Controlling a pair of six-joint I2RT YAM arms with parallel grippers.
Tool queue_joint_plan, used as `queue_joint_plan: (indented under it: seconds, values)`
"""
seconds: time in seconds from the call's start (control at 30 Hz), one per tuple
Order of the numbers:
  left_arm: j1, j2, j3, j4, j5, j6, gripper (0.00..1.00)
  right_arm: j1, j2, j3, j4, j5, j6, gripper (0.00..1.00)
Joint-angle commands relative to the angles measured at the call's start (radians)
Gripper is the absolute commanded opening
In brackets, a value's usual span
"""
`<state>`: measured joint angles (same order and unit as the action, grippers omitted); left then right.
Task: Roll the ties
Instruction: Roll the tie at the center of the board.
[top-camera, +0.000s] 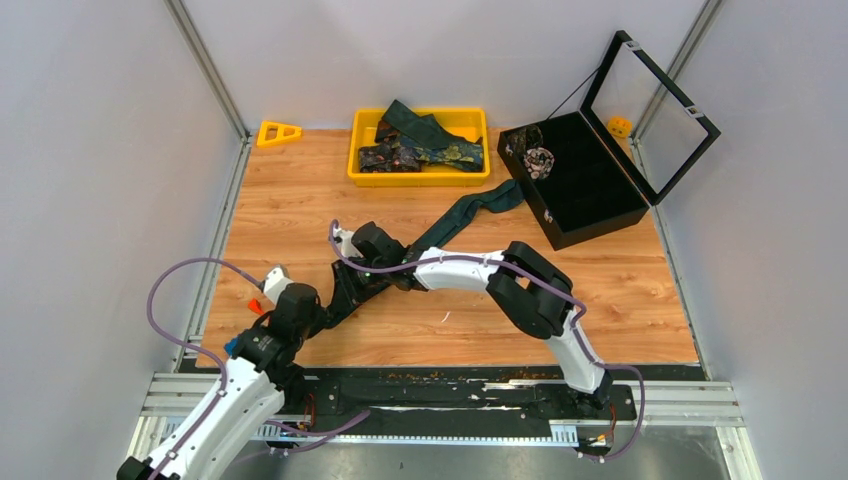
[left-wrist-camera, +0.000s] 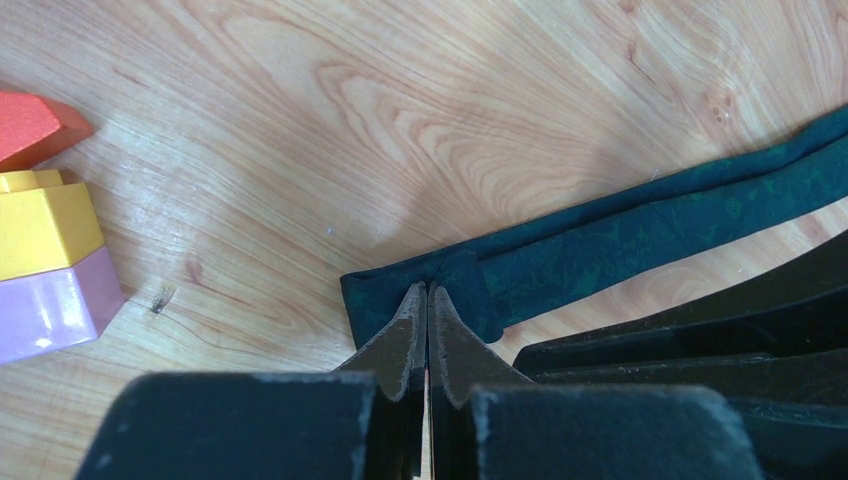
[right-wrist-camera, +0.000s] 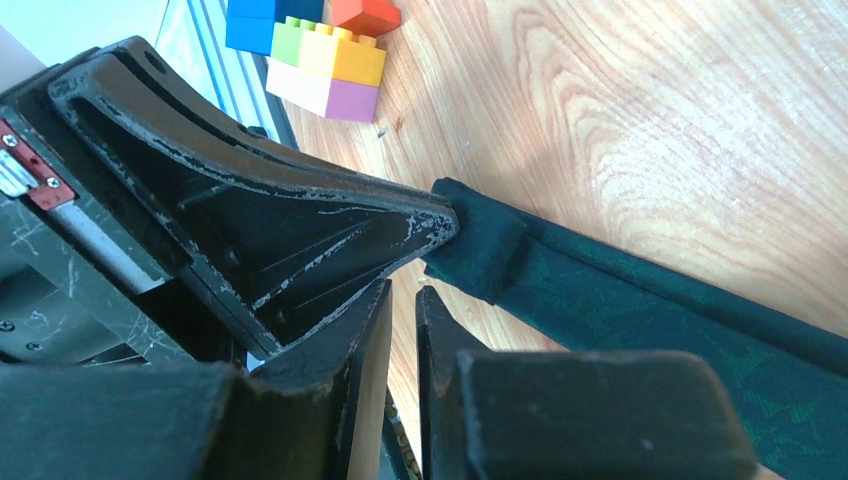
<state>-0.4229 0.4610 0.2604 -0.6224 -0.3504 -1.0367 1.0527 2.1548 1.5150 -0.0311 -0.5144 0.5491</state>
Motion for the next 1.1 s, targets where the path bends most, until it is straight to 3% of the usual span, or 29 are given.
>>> queue_joint_plan:
  seconds: [0.0, 0.53, 0.83, 1.07]
  values:
    - [0.006, 0.006, -0.021, 0.052, 0.010, -0.015, 0.00, 0.005, 0.028, 0.057, -0.008, -0.004, 0.006, 0.17]
    - [0.006, 0.008, -0.039, 0.082, 0.025, -0.014, 0.00, 0.006, 0.087, 0.095, -0.027, -0.001, -0.005, 0.16]
    - [0.006, 0.005, -0.043, 0.100, 0.045, 0.005, 0.00, 0.004, -0.006, 0.021, 0.061, 0.033, 0.005, 0.16]
    - [0.006, 0.004, -0.044, 0.099, 0.049, 0.006, 0.00, 0.004, 0.039, 0.061, 0.046, 0.024, 0.015, 0.18]
